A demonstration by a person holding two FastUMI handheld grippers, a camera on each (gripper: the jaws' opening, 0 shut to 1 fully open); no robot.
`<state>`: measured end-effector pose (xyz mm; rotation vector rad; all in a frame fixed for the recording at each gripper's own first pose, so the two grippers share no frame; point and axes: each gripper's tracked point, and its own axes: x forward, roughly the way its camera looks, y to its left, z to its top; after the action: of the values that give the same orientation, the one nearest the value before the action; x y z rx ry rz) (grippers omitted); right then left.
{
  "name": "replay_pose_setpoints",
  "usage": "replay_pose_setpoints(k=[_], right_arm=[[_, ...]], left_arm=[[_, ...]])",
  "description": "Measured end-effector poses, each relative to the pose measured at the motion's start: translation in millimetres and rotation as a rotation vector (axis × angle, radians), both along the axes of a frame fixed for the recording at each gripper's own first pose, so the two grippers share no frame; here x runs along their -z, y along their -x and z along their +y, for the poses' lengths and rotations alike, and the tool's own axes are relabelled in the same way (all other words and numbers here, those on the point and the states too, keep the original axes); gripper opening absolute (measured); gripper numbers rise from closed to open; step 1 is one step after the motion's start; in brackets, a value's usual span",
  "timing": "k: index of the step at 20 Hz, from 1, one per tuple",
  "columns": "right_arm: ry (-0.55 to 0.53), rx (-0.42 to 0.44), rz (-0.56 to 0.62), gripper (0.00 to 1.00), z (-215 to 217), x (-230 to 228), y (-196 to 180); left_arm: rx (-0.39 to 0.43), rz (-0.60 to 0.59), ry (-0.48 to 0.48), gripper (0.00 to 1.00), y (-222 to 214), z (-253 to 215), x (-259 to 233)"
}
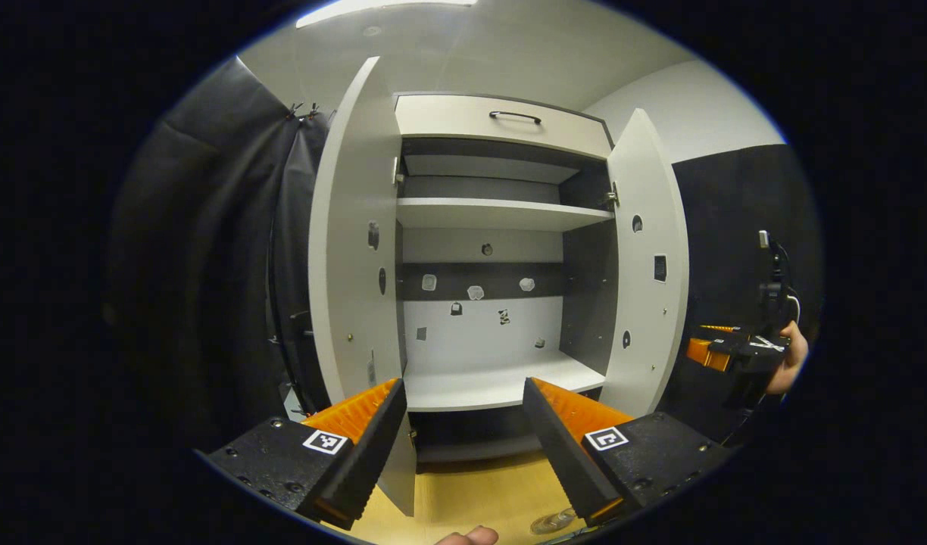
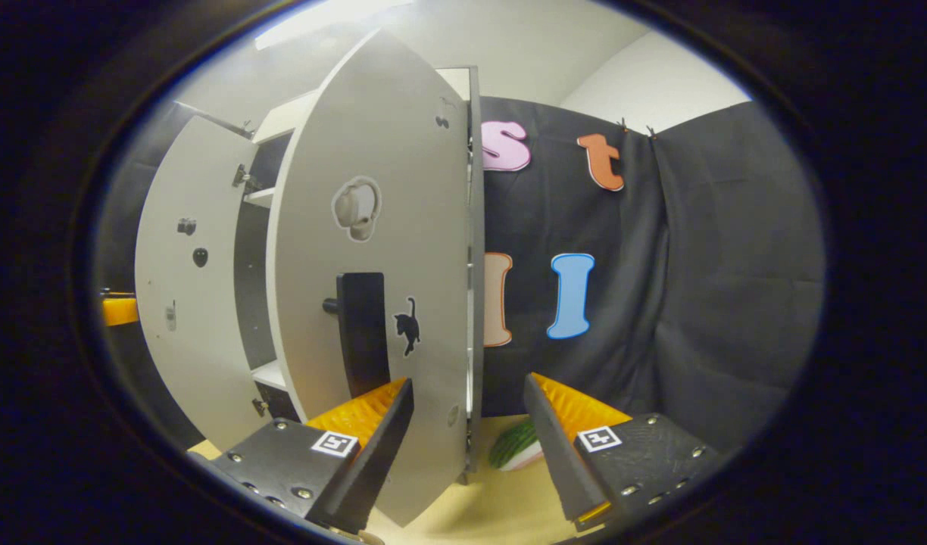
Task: Grasp the bottle in the cabinet with the left hand and place it on the coaster, then close the right door with the right hand and the left door with the left hand.
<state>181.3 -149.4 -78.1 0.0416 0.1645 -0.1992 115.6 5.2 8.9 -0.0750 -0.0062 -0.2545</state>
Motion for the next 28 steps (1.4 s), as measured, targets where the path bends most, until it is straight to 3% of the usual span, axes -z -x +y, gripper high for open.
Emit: replay_pose_setpoints(k=[8,9,10,13,14,15,16,20,21,24,28], right_arm=[[-0.060,-0.078,-0.015,0.90,57.7,2.4,-27.5],[-0.044,-0.080,-0.019,0.87,61.8,0.3,-30.5],[-0.024,-0.081,-0.016,0.90,63.7,-0.6,-33.2],[-0.020,-0.072,-0.016,0.87,69.6,-2.8,-32.0],[-0.048,-0.067,-0.018,0.90,70.4,-5.9,-30.9],[-0.084,-0.066,-0.022,0.87,73.7,-8.8,-31.9],[-0.106,-0.077,-0.030,0.90,79.7,-14.3,-29.6],[-0.069,-0.070,-0.061,0.90,75.4,-38.8,-4.8],[-0.068,-0.067,-0.068,0.90,72.1,-43.4,0.5],[-0.082,-0.062,-0.094,0.90,65.5,-64.3,11.1],[-0.076,-0.062,-0.121,0.87,66.4,-84.1,18.3]], left_arm=[[-0.030,0.019,0.004,1.00,-3.8,32.6,6.2],[-0.042,0.016,0.000,0.98,-6.2,40.0,5.6],[-0.048,0.013,-0.003,0.98,-5.8,47.1,4.5],[-0.085,0.014,0.034,0.98,-3.2,72.0,6.2],[-0.090,0.021,0.057,1.00,-2.6,78.5,9.3],[-0.086,0.032,0.078,0.99,-2.9,81.5,14.7],[-0.088,0.047,0.089,0.93,0.2,88.3,22.8],[-0.120,0.086,0.067,0.96,-1.0,119.3,51.7],[-0.146,0.092,0.060,0.93,0.4,131.8,57.5],[-0.267,0.120,-0.003,0.96,2.5,180.4,72.4],[-0.392,0.130,-0.014,0.96,-6.1,241.7,77.6]])
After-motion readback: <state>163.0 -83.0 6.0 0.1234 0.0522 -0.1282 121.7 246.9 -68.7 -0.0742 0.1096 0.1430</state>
